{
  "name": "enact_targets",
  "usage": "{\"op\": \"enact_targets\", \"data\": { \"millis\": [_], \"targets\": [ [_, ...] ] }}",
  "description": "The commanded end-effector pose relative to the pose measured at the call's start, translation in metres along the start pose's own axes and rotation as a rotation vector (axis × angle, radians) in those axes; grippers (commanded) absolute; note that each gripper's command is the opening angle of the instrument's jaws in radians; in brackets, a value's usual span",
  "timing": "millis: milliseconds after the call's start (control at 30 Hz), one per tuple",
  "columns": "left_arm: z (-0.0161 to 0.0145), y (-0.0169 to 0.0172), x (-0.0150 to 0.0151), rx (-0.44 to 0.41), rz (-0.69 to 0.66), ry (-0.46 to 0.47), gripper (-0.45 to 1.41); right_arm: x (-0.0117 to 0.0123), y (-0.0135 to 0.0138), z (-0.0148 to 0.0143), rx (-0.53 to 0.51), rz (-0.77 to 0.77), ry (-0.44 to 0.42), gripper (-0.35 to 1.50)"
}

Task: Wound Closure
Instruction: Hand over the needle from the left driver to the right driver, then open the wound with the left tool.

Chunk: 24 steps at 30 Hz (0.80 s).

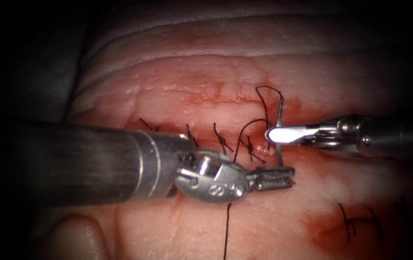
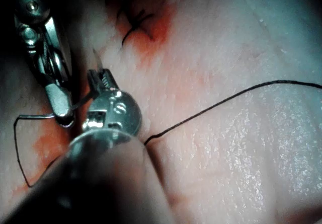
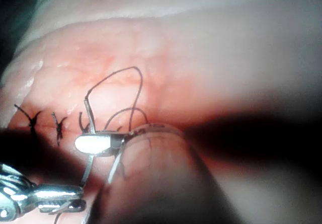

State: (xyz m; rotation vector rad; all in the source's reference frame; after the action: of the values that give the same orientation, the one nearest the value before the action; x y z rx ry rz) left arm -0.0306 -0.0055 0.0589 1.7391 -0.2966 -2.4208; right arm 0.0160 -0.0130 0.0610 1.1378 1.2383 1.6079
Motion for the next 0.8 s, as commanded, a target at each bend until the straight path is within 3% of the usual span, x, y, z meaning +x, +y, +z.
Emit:
{"op": "enact_targets", "data": {
  "millis": [33,133,167,200,233,333,433,467,500,533,600,800],
  "targets": [
    [0.0008,0.0003,-0.0002,-0.007,0.001,0.002,-0.45,-0.0003,0.0006,0.0007,-0.015,0.001,0.012,-0.35],
    [0.0008,0.0004,0.0001,-0.025,0.001,0.014,-0.45,-0.0003,0.0005,0.0006,-0.032,-0.046,0.017,-0.35],
    [0.0008,0.0003,0.0002,-0.029,0.000,0.016,-0.13,-0.0002,0.0005,0.0006,-0.032,-0.052,0.017,-0.35],
    [0.0007,0.0002,0.0002,-0.032,-0.001,0.016,0.36,-0.0002,0.0005,0.0005,-0.032,-0.058,0.017,-0.35],
    [0.0007,0.0000,0.0003,-0.032,-0.008,0.018,0.68,-0.0002,0.0005,0.0004,-0.033,-0.063,0.017,-0.35],
    [0.0002,-0.0007,0.0003,-0.030,-0.109,0.030,1.05,0.0005,0.0006,-0.0001,-0.032,-0.113,0.032,-0.35],
    [-0.0004,-0.0012,0.0002,-0.027,-0.215,0.026,1.16,0.0011,0.0008,-0.0008,-0.023,-0.174,0.050,-0.35],
    [-0.0008,-0.0015,0.0000,-0.013,-0.361,0.008,1.00,0.0014,0.0009,-0.0012,-0.020,-0.244,0.063,-0.35],
    [-0.0008,-0.0015,0.0000,-0.013,-0.361,0.008,1.00,0.0014,0.0009,-0.0012,-0.020,-0.244,0.063,-0.35],
    [-0.0011,-0.0016,-0.0005,-0.004,-0.433,-0.022,0.47,0.0018,0.0011,-0.0015,-0.010,-0.307,0.086,-0.35],
    [-0.0010,-0.0017,-0.0018,-0.034,-0.479,-0.089,0.14,0.0021,0.0012,-0.0019,-0.006,-0.405,0.105,-0.35],
    [0.0000,-0.0015,-0.0039,-0.078,-0.525,-0.173,-0.32,0.0022,0.0012,-0.0022,-0.017,-0.603,0.122,-0.35]
  ]
}}
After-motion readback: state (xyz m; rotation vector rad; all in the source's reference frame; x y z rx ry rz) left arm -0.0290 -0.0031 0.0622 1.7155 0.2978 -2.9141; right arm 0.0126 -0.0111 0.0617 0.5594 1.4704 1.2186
